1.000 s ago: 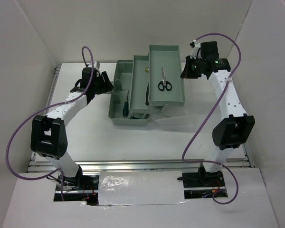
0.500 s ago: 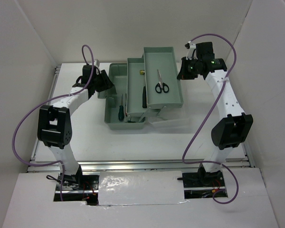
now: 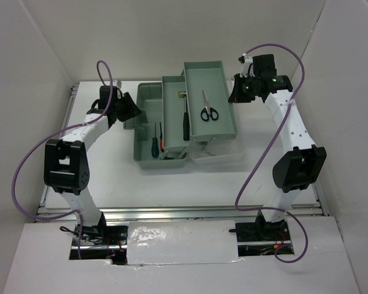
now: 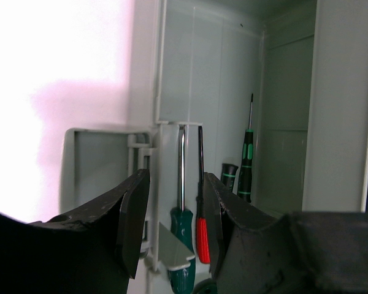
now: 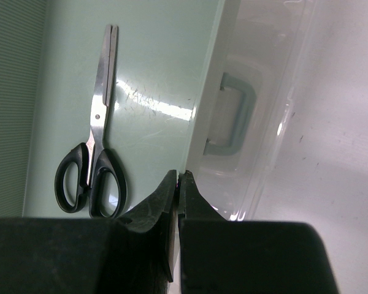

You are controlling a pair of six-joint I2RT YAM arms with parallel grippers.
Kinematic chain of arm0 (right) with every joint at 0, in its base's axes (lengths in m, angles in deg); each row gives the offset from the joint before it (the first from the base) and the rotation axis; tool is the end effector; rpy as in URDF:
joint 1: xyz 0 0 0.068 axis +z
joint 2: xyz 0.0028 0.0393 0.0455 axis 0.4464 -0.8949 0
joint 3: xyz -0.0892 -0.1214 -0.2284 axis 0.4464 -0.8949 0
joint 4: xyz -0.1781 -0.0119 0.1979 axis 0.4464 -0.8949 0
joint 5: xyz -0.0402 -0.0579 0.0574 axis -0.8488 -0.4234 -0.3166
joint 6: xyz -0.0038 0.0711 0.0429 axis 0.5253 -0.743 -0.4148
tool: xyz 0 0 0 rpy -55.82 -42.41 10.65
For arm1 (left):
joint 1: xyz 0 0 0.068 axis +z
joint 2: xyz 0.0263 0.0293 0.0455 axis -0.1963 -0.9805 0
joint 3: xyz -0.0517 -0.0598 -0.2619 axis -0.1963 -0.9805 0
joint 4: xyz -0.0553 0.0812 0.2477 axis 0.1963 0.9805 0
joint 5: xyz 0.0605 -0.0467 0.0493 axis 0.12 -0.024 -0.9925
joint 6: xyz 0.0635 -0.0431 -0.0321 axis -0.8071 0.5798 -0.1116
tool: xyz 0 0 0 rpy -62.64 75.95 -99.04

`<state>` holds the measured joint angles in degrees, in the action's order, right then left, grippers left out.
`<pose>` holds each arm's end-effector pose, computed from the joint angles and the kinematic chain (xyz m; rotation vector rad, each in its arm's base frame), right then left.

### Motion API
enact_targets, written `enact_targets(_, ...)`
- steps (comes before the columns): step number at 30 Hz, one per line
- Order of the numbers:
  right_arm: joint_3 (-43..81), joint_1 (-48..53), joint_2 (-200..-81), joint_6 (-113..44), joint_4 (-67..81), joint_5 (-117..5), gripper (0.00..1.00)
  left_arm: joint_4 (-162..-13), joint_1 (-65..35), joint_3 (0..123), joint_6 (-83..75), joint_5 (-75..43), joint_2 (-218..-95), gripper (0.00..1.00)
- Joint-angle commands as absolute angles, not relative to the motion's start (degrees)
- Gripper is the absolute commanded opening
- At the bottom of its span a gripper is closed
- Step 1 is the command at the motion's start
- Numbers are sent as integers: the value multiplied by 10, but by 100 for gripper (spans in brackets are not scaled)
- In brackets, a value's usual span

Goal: Sort the tools into containers

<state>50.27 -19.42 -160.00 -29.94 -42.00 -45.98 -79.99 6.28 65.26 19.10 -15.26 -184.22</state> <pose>0.4079 0.0736 0.3641 -0.2527 2.3087 0.4510 0.4498 -0.0511 0.2362 -0.4616 2.1253 -0.5682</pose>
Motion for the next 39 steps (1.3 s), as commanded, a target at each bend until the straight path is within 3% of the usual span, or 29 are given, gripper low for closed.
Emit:
enact_targets(1, 543, -187, -1584, -291, -392, -381, 0, -782, 73, 626, 190, -125, -1791, 53)
enact_targets(6, 536, -188, -1578, -293, -391, -380, 0, -767, 70, 629, 189, -133, -1793, 53)
enact_targets(11, 535, -195, -1575, -293, -392, -378, 0, -748, 59, 638, 177, -172, -1780, 62)
enact_targets(28, 511, -204, -1573, -297, -385, -375, 0, -654, 15, 663, 138, -353, -1781, 59)
enact_targets(32, 507, -204, -1573, -297, -381, -370, 0, -657, 23, 655, 150, -306, -1794, 58)
enact_targets(39, 512, -200, -1575, -303, -387, -330, 0, -703, 23, 650, 167, -186, -1835, 48)
